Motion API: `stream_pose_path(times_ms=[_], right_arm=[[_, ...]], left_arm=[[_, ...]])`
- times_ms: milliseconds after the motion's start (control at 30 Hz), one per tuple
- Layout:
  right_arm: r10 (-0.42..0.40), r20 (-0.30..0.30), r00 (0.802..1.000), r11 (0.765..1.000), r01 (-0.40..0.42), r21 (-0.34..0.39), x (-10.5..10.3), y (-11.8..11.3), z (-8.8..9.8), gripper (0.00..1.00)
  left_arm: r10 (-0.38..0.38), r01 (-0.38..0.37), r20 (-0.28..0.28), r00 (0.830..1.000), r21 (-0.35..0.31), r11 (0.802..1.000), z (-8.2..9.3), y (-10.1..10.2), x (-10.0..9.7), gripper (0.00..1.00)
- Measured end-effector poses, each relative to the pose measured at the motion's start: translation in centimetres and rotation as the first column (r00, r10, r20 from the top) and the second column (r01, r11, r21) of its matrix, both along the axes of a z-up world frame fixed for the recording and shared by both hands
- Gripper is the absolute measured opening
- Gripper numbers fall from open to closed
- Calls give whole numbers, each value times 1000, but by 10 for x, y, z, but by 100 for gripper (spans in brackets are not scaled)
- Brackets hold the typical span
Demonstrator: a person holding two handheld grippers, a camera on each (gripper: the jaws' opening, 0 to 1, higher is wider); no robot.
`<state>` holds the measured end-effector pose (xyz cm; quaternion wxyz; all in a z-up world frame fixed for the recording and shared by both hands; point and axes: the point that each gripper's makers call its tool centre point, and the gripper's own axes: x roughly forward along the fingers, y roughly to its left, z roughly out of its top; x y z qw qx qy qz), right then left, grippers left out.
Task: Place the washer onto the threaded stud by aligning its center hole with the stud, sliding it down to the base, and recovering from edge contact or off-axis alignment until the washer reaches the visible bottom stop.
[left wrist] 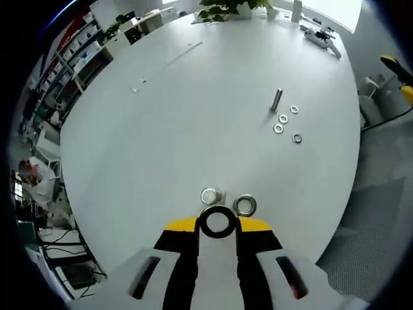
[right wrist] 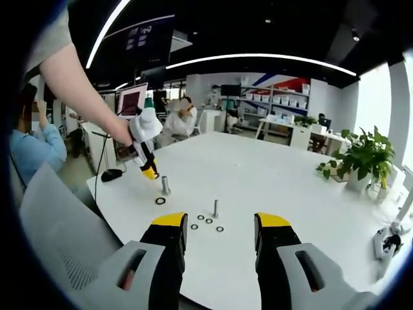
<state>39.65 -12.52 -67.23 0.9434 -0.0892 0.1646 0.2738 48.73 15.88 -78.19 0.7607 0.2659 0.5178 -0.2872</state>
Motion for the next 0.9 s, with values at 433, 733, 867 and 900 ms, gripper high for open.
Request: stream_pose_path(times_ms=[433, 733, 867, 900], right_arm=[[-6, 2, 1000, 1000, 6, -6, 1, -2, 0, 44], [-12, 3, 1000, 1000, 12, -9, 1, -3, 0, 44], [-15, 6, 1000, 1000, 15, -13, 2, -4, 0, 44], [-15, 5, 1000, 1000, 15, -13, 2, -4, 0, 44]], left_arm=[[-24, 24, 3, 1000, 7, 1000, -4, -10, 14, 19], [-40, 40, -1, 999, 24, 999, -6, -11, 20, 19], [-34, 34, -8, 999, 19, 999, -7, -12, 21, 19], [-30, 30, -8, 1000, 17, 999, -7, -12, 21, 19]])
